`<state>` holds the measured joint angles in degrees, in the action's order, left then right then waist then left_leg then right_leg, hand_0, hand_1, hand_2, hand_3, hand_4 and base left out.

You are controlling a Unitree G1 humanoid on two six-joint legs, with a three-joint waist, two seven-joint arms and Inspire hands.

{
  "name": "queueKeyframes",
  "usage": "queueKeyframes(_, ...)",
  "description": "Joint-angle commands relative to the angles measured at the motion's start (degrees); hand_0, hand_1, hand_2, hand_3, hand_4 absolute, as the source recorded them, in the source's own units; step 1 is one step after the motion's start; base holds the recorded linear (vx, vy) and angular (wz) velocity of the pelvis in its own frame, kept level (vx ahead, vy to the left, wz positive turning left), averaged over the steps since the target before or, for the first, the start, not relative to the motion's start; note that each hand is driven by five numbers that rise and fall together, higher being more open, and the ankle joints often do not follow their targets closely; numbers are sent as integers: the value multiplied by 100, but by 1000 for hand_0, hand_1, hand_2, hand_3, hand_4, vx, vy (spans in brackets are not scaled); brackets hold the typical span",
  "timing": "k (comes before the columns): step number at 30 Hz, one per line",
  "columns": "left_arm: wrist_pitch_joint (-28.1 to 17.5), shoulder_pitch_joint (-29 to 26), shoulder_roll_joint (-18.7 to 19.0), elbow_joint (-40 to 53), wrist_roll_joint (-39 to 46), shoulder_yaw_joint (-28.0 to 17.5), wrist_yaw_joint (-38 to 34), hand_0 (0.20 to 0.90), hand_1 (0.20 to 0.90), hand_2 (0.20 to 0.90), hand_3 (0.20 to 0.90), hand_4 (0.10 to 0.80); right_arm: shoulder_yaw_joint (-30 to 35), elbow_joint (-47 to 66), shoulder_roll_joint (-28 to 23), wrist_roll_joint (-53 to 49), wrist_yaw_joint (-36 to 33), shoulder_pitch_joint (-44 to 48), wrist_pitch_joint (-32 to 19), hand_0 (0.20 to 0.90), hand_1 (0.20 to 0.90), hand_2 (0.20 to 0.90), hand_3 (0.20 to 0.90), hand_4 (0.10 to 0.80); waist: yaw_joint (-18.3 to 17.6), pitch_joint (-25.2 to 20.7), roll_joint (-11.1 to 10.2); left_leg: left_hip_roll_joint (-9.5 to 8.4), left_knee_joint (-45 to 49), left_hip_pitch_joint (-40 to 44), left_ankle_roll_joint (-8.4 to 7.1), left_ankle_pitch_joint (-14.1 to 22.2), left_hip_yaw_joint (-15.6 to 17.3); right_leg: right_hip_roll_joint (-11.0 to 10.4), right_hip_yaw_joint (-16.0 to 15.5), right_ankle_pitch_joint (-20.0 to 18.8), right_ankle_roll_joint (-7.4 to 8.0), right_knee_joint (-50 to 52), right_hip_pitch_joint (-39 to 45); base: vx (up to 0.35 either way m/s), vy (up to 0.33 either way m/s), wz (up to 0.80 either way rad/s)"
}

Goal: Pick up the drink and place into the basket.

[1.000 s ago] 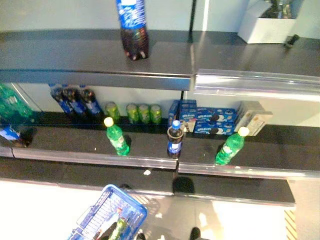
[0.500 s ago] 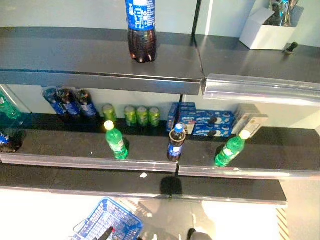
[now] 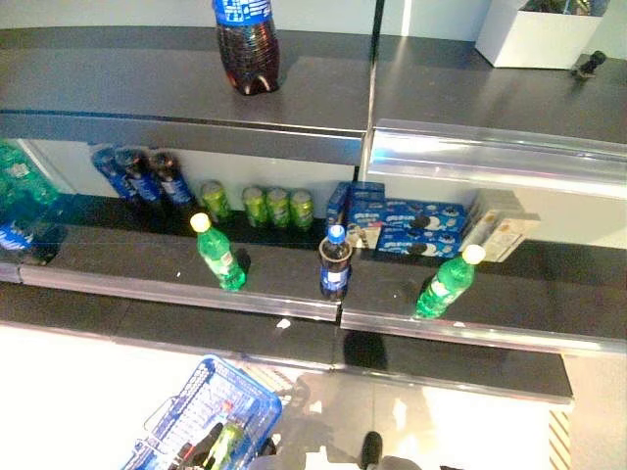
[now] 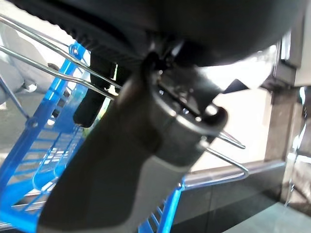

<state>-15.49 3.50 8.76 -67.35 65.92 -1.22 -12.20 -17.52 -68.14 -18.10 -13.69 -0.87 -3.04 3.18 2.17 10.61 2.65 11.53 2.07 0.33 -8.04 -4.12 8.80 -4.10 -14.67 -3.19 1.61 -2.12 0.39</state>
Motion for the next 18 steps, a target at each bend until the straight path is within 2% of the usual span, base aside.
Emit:
queueKeyframes(1, -393, -84, -163, 384, -48, 9, 181, 300, 300, 300, 200, 100, -33, 86, 172, -91, 158, 289, -13, 900, 900, 900, 900, 800, -19, 53, -399, -415, 830, -305, 117, 97, 68, -365, 7, 157, 187, 82, 165, -211, 49, 22)
queueKeyframes(2, -374, -100, -154, 365, -35, 72, 185, 300, 300, 300, 200, 100, 8, 62, 164, -84, 123, 306, -7, 900, 900, 900, 900, 800, -57, -13, -438, -521, 1129, -195, 148, 240, 114, -423, -79, 95, 156, 44, 132, -336, 121, 6)
queueKeyframes(3, -379, -120, -178, 339, -67, 61, 163, 300, 300, 300, 200, 100, 14, 56, 176, -203, 3, 329, -24, 900, 900, 900, 900, 800, -100, -112, -465, -683, 1491, -1, 190, 429, 22, -440, -118, 48, 107, 31, 64, -353, 167, -24)
queueKeyframes(5, -415, -122, -181, 263, -62, 62, 195, 300, 300, 300, 200, 100, 18, 69, 180, -241, -117, 378, -50, 900, 900, 900, 900, 800, -137, -219, -444, -904, 1527, 236, 235, 630, -228, -390, -60, -4, 104, 38, -35, -249, 189, -52)
queueKeyframes(7, -445, -179, -169, 172, 11, 87, 273, 300, 300, 300, 200, 100, 9, 50, 196, -302, -146, 421, -57, 900, 900, 900, 900, 800, -234, -351, -403, -1004, 1117, 565, 299, 800, -352, -324, 51, -82, 157, 88, -222, -198, 262, -5)
queueKeyframes(8, -447, -219, -147, 139, 30, 122, 318, 300, 300, 300, 200, 100, 25, 28, 210, -347, -153, 430, -70, 900, 900, 900, 900, 800, -304, -388, -376, -962, 833, 727, 329, 912, -282, -328, 78, -107, 209, 146, -310, -199, 324, 29)
queueKeyframes(10, -375, -337, -82, 138, 21, 156, 374, 300, 300, 300, 200, 100, 78, -32, 303, -417, -121, 399, -142, 900, 900, 900, 900, 800, -456, -409, -352, -914, 256, 1125, 432, 1307, -41, -469, 124, -303, 446, 309, -613, -205, 290, 53)
queueKeyframes(11, -341, -381, -50, 165, 17, 163, 388, 300, 300, 300, 200, 100, 87, -36, 354, -478, -104, 372, -200, 900, 900, 900, 900, 800, -502, -396, -351, -898, 88, 1230, 461, 1369, 49, -551, 132, -419, 575, 339, -717, -221, 271, 63)
queueKeyframes(13, -246, -426, 42, 172, -239, 183, 425, 300, 300, 300, 200, 100, 95, -52, 456, -530, -153, 324, -253, 900, 900, 900, 900, 800, -522, -344, -391, -1015, -118, 1307, 558, 1448, 52, -767, 202, -781, 874, 192, -820, -218, 247, 31)
queueKeyframes(14, -258, -420, 54, 163, -319, 180, 433, 300, 300, 300, 200, 100, 99, -52, 469, -524, -165, 311, -245, 900, 900, 900, 900, 800, -522, -333, -399, -1037, -123, 1306, 579, 1462, 58, -805, 216, -846, 915, 151, -831, -209, 195, 7)
queueKeyframes(16, -287, -390, 142, 116, -609, 264, 482, 300, 300, 300, 200, 100, 110, -50, 499, -351, -167, 254, -206, 900, 900, 900, 900, 800, -500, -274, -424, -1138, -130, 1265, 642, 1505, 52, -1023, 248, -1104, 1086, -167, -864, -196, 146, 3)
queueKeyframes(18, -230, -366, 204, 63, -633, 336, 411, 300, 300, 300, 200, 100, 125, -78, 510, -359, -150, 199, -204, 900, 900, 900, 900, 800, -516, -256, -402, -1173, -170, 1194, 711, 1467, 13, -1117, 504, -1125, 1093, -137, -851, -189, 117, 1)
